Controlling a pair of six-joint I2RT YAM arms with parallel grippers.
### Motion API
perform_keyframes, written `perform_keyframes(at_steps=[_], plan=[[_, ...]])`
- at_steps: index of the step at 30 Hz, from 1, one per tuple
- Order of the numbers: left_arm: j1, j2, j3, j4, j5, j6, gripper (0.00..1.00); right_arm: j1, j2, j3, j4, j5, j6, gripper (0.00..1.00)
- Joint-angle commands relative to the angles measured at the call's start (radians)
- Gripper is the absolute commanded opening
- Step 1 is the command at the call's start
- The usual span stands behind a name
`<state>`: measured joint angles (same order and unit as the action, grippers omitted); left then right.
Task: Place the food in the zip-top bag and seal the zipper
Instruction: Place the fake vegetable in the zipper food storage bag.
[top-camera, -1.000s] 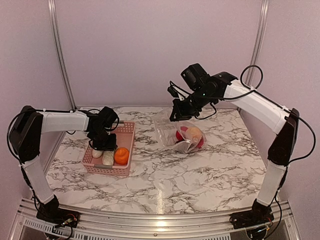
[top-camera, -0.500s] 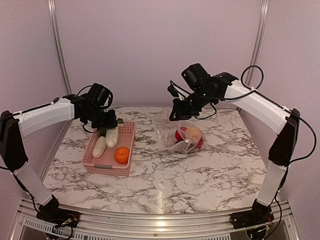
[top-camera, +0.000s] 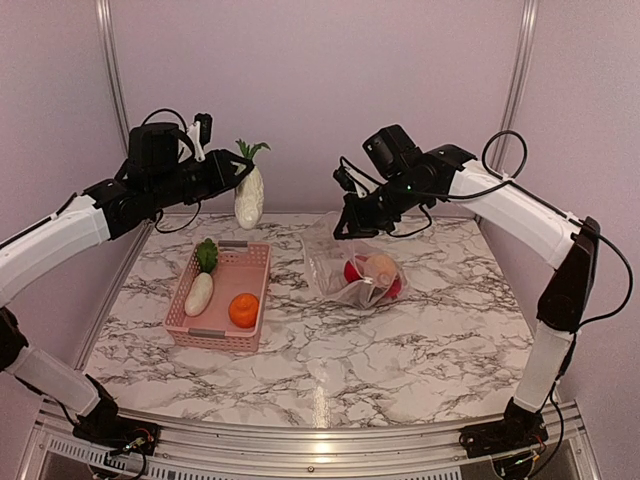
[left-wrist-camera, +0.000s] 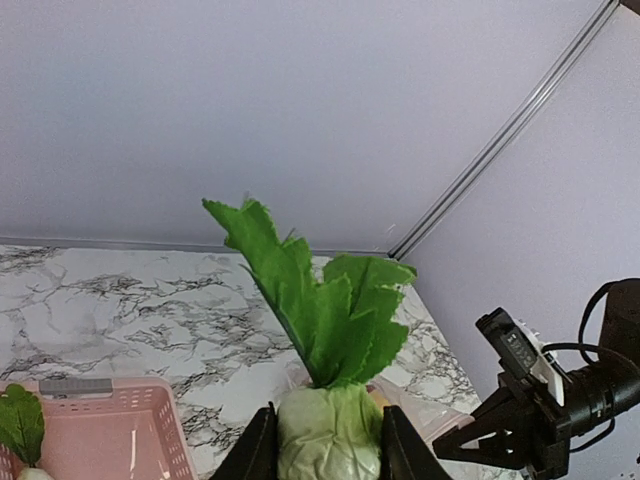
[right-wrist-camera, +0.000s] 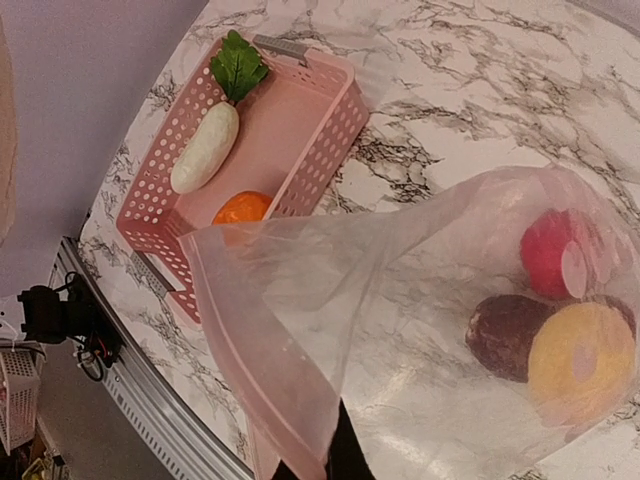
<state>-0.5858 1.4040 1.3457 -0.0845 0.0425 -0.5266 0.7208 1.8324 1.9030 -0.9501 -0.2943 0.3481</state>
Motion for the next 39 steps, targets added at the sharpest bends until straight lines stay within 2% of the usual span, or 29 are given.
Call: perform_keyframes(at_steps=[1, 6, 12, 15, 20, 33, 39], plan=[[-0.052, -0.002, 0.009, 0.205, 0.08, -0.031, 0.12, 0.005, -0.016, 0.041, 0.055, -0.038, 0.035, 0.0], [-0.141, 0.015, 0.029, 0.318, 0.061, 0.016, 0.12, 0.005, -0.016, 0.062, 0.069, -0.072, 0.067, 0.0], [-0.227, 0.033, -0.003, 0.432, -0.037, 0.089, 0.09, 0.004, -0.03, 0.074, 0.082, -0.104, 0.097, 0.0], [-0.263, 0.05, -0.018, 0.453, -0.13, 0.123, 0.09, 0.002, -0.039, 0.065, 0.096, -0.124, 0.112, 0.0], [-0.313, 0.083, -0.048, 0.512, -0.187, 0.189, 0.09, -0.002, -0.049, 0.038, 0.117, -0.148, 0.131, 0.0], [-0.38, 0.132, -0.175, 0.659, -0.449, 0.282, 0.1, -0.052, -0.118, -0.093, 0.241, -0.239, 0.23, 0.0], [-0.402, 0.204, -0.163, 0.709, -0.529, 0.321, 0.13, -0.057, -0.126, -0.107, 0.25, -0.249, 0.242, 0.0]])
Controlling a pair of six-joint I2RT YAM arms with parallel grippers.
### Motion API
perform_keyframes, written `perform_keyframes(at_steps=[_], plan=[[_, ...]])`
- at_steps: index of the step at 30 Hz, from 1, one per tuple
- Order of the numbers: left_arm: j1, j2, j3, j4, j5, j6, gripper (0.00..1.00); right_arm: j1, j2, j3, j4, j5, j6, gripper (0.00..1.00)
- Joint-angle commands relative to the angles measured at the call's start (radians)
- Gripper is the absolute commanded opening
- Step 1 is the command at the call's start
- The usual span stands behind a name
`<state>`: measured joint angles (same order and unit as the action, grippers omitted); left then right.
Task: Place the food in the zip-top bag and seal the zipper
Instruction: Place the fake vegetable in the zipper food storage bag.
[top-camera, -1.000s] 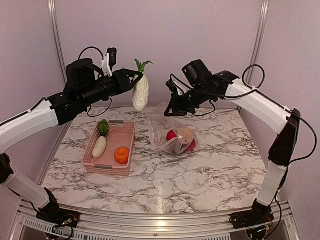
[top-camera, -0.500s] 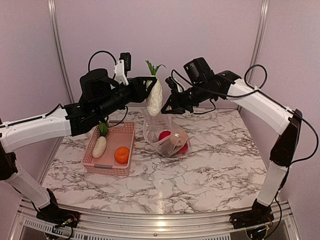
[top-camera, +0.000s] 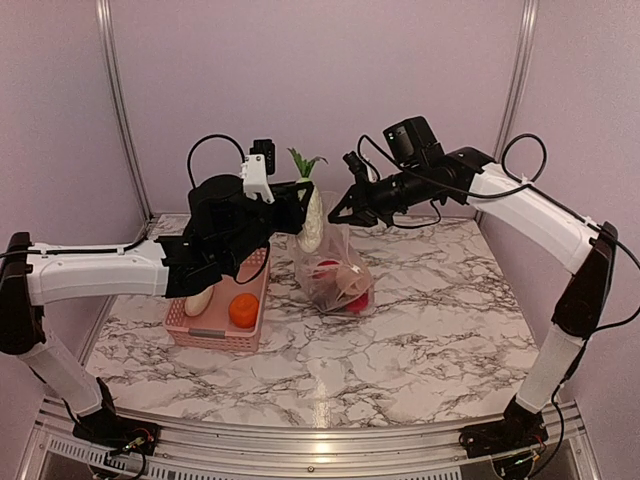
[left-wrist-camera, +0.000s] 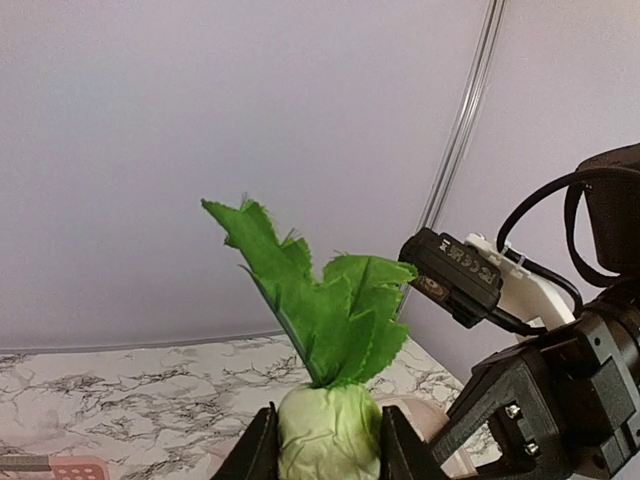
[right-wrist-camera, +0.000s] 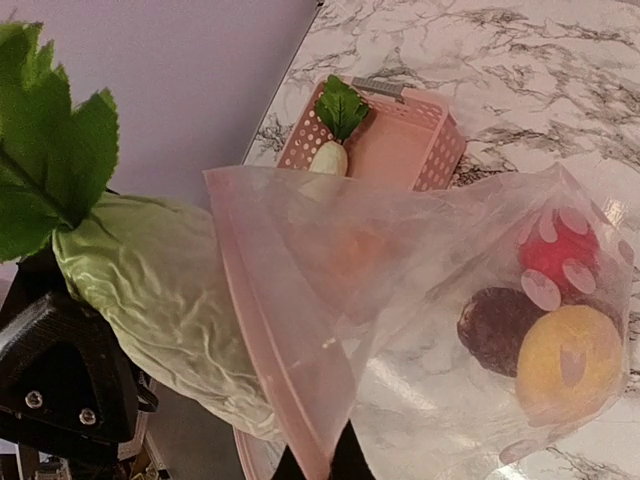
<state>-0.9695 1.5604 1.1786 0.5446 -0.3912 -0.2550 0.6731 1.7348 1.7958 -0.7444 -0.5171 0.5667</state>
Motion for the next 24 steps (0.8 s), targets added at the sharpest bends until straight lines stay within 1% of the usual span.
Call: perform_keyframes(at_steps=[1, 5, 7, 11, 13, 16, 20, 22, 24], plan=[[-0.02, 0.061, 0.01, 0.086, -0.098, 0.053, 0.14, -0.011, -0.029, 0.0, 0.048, -0.029, 0.024, 0.0], [-0.033, 0.106, 0.035, 0.103, -0.132, 0.081, 0.21, -0.012, -0.026, 0.0, 0.056, -0.036, 0.031, 0.0], [-0.04, 0.128, 0.053, 0.1, -0.172, 0.098, 0.29, -0.015, -0.026, 0.002, 0.058, -0.039, 0.037, 0.0], [-0.049, 0.148, 0.082, 0.082, -0.238, 0.109, 0.48, -0.023, -0.03, -0.001, 0.069, -0.034, 0.049, 0.0], [-0.051, 0.148, 0.111, 0.051, -0.258, 0.104, 0.62, -0.029, -0.033, -0.008, 0.078, -0.032, 0.057, 0.0], [-0.06, 0.136, 0.162, 0.012, -0.266, 0.122, 0.74, -0.033, -0.037, -0.025, 0.1, -0.035, 0.072, 0.0], [-0.073, 0.095, 0.226, -0.025, -0.232, 0.152, 0.8, -0.034, -0.038, -0.046, 0.112, -0.029, 0.075, 0.0], [-0.078, 0.063, 0.24, -0.076, -0.218, 0.147, 0.8, -0.035, -0.036, -0.049, 0.114, -0.028, 0.073, 0.0], [-0.078, 0.029, 0.25, -0.177, -0.235, 0.105, 0.79, -0.034, -0.032, -0.044, 0.111, -0.021, 0.065, 0.0]])
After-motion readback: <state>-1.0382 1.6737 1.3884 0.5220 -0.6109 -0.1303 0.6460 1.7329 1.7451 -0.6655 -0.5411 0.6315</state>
